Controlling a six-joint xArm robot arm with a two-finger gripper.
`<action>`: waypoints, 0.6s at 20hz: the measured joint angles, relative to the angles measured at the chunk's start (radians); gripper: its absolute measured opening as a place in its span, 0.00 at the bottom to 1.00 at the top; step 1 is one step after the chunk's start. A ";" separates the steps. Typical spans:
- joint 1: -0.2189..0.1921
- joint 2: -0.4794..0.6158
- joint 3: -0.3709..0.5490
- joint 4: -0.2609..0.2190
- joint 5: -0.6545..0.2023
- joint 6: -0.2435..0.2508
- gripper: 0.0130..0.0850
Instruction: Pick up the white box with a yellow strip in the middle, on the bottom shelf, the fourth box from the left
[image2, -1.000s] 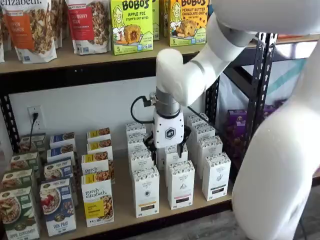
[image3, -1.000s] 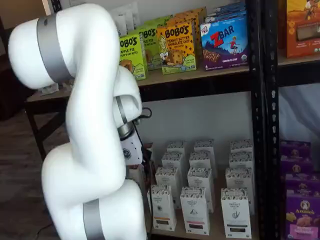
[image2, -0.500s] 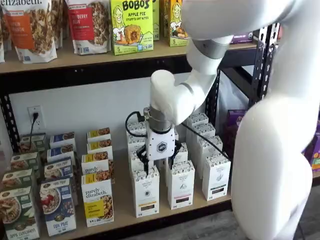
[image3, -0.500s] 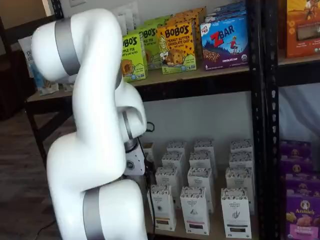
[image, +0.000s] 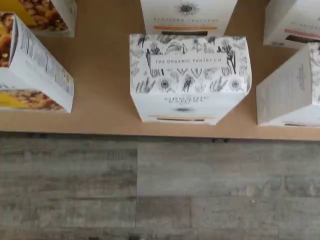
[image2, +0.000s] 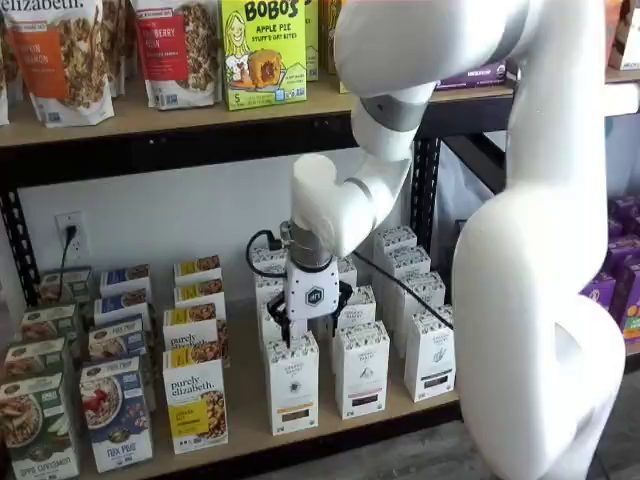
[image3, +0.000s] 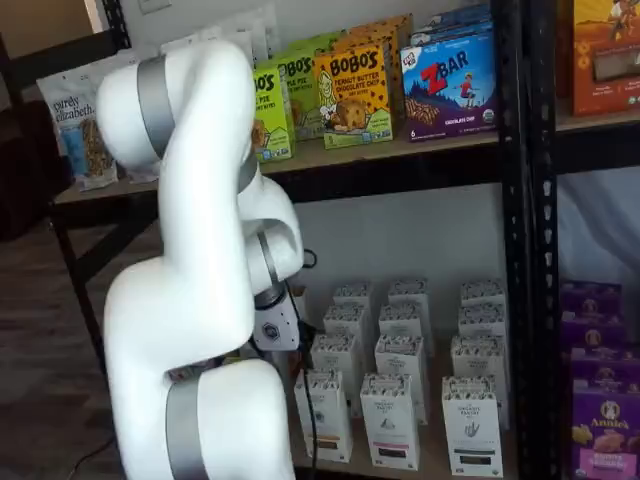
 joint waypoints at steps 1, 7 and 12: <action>-0.004 0.021 -0.022 0.000 0.003 -0.005 1.00; -0.023 0.147 -0.136 0.092 -0.010 -0.110 1.00; -0.035 0.224 -0.209 0.102 -0.007 -0.132 1.00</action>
